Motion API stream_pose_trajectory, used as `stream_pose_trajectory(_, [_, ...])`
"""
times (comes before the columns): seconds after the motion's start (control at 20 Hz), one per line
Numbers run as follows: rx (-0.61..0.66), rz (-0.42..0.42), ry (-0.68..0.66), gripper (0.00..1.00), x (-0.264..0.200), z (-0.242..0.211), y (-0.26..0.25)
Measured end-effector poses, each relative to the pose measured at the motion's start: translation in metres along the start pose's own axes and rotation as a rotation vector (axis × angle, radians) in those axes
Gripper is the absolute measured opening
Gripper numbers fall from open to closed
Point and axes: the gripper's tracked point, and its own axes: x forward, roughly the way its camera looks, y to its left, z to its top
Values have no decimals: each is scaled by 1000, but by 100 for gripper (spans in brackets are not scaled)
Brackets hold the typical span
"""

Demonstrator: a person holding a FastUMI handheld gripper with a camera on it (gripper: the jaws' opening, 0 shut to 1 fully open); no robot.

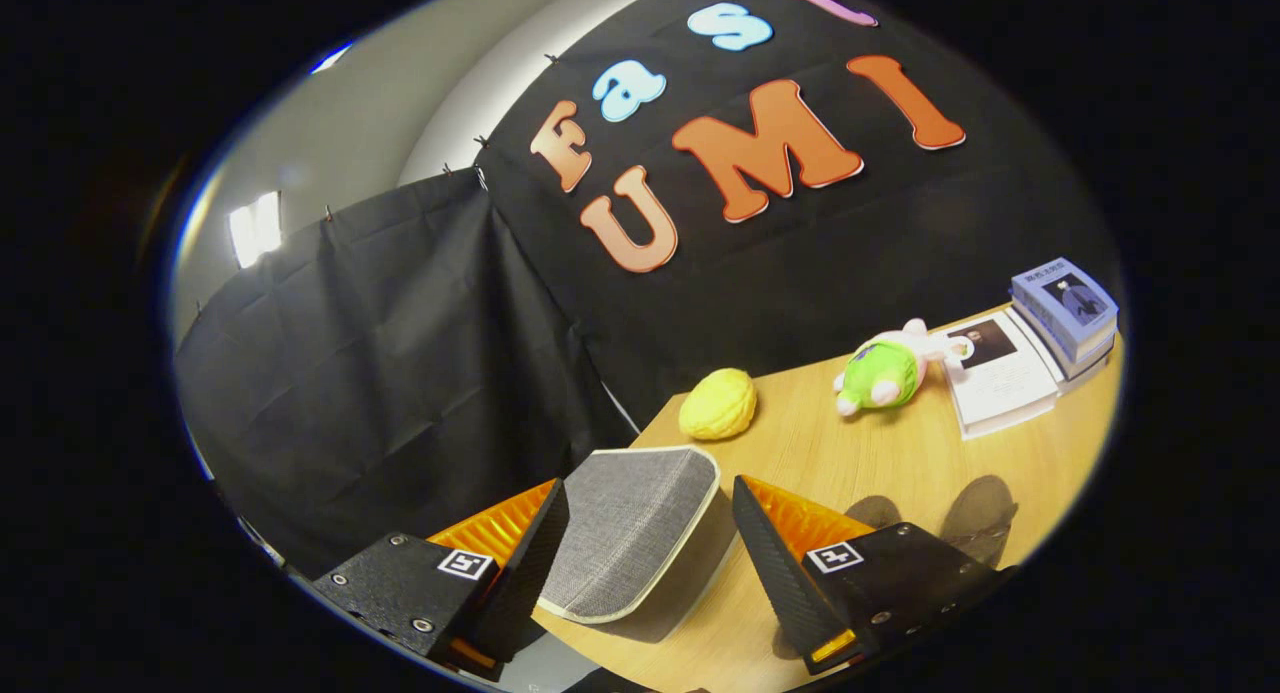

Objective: Open the storage box then place both shoes into the box .Put the left shoe in first, then the right shoe, with the right side of both shoes facing outward in a uniform manner.

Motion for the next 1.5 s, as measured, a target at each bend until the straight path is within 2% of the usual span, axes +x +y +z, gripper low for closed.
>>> stream_pose_trajectory(0.75, [284, 115, 223, 97, 79, -78, -11])
stream_pose_trajectory(0.95, [311, 99, 250, 97, 96, -97, -23])
stream_pose_trajectory(1.25, [432, 204, 280, 96, 109, -111, -8])
stream_pose_trajectory(1.3, [440, 213, 275, 95, 109, -109, -8])
stream_pose_trajectory(1.4, [422, 208, 261, 87, 109, -105, -5])
stream_pose_trajectory(1.45, [407, 191, 254, 78, 107, -104, -7])
stream_pose_trajectory(1.5, [391, 183, 249, 77, 106, -102, -8])
